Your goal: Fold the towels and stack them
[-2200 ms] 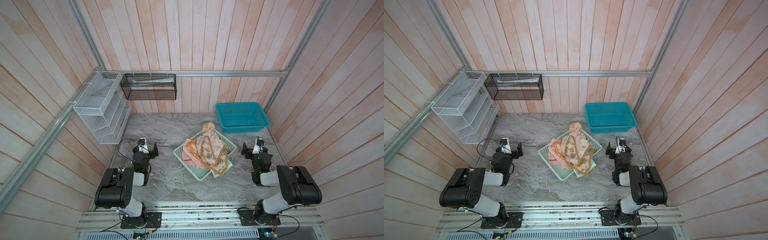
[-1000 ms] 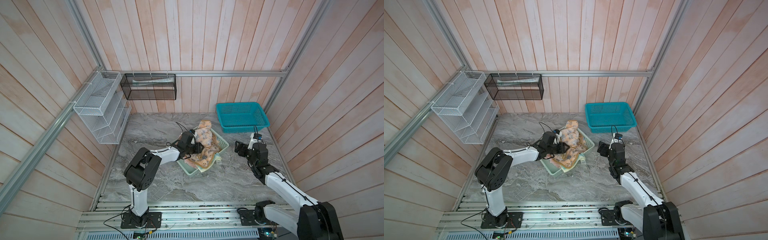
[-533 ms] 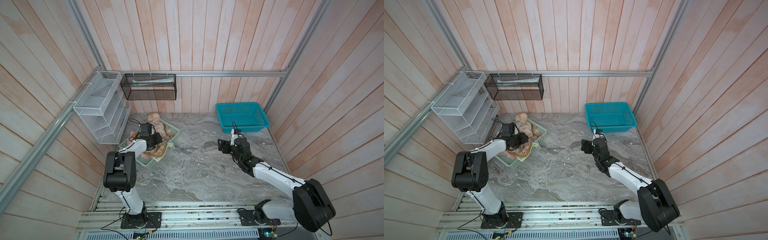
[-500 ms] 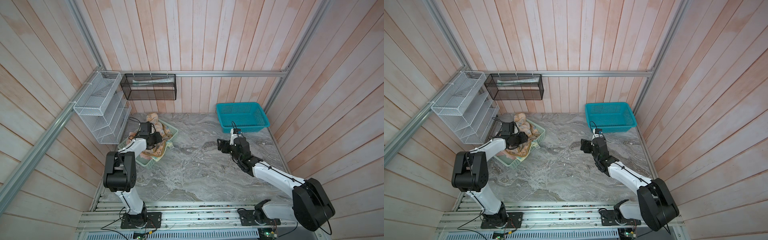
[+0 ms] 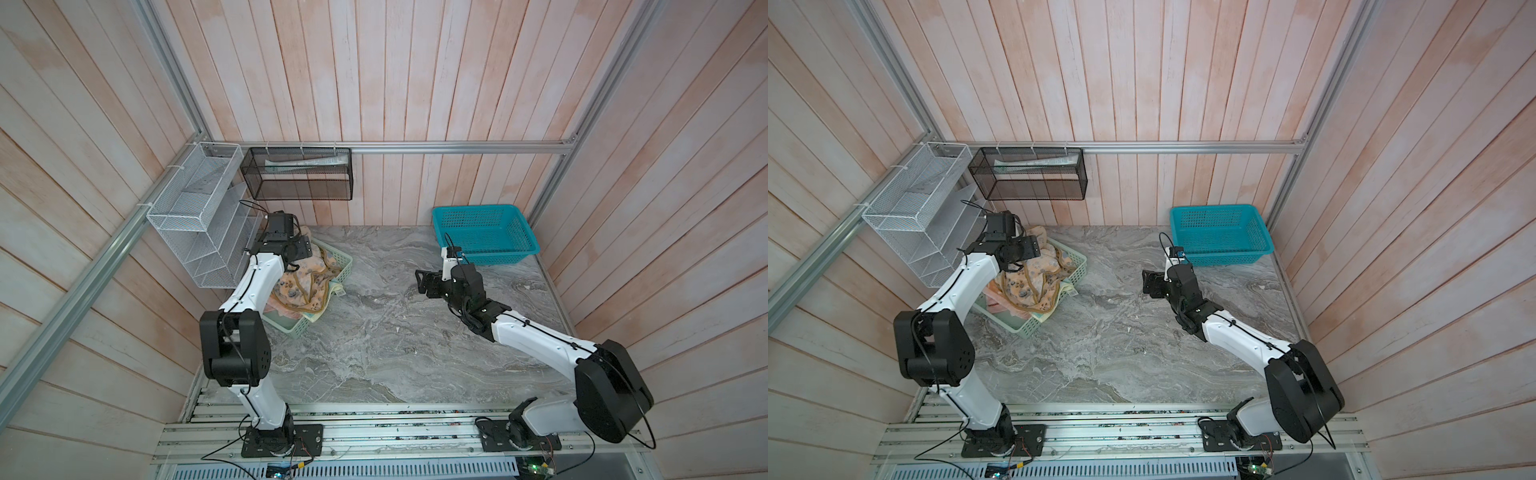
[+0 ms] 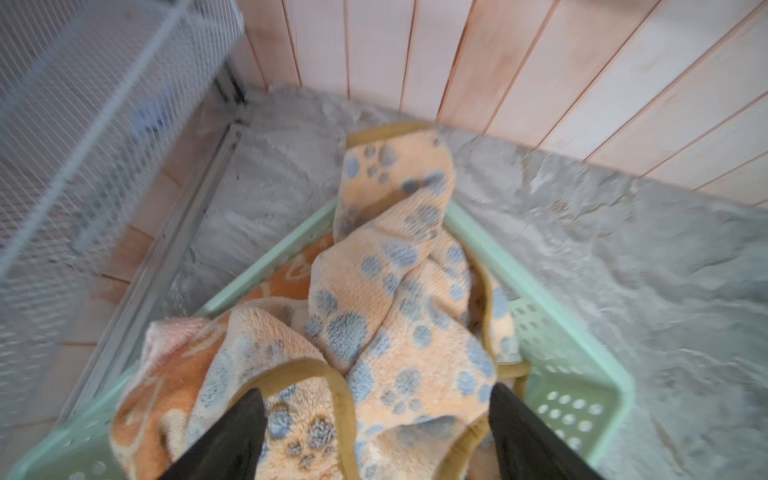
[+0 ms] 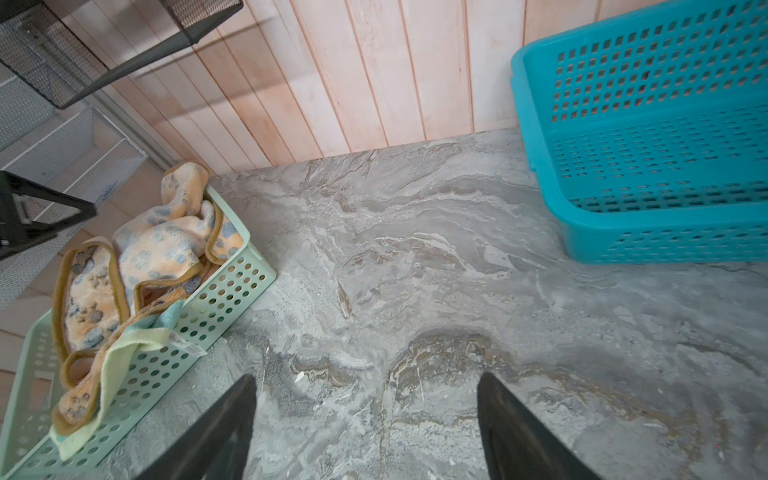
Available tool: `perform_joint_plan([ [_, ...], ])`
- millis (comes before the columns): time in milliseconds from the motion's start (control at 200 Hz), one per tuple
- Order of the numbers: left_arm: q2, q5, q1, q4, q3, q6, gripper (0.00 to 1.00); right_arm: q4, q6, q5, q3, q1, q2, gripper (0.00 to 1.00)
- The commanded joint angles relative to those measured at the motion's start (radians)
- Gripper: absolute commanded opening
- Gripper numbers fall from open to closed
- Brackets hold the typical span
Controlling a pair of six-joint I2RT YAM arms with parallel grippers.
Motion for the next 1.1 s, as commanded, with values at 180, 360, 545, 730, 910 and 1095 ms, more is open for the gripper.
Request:
perform_joint_plan([
  [180, 0.089, -0.009, -0.011, -0.038, -0.020, -0.008, 0.17, -0.028, -0.001, -0.022, 0.036, 0.027, 0.019, 0.81],
  [360, -0.106, -0.027, -0.028, -0.049, 0.033, 0.032, 0.00, -0.029, -0.026, -0.004, 0.053, 0.027, 0.000, 0.80],
  [545, -0.301, -0.035, -0.143, -0.094, 0.215, 0.093, 0.00, -0.035, -0.042, 0.000, 0.088, 0.027, -0.037, 0.80],
  [730, -0.404, 0.048, -0.429, -0.033, 0.375, 0.168, 0.00, -0.069, -0.068, -0.006, 0.112, 0.011, -0.132, 0.80],
  [910, -0.376, 0.264, -0.655, 0.030, 0.469, 0.074, 0.00, -0.231, -0.091, -0.038, 0.157, -0.059, -0.312, 0.80],
  [1095, -0.363, 0.372, -0.664, 0.151, 0.249, -0.106, 0.00, -0.491, -0.086, -0.221, 0.208, -0.206, -0.406, 0.78],
])
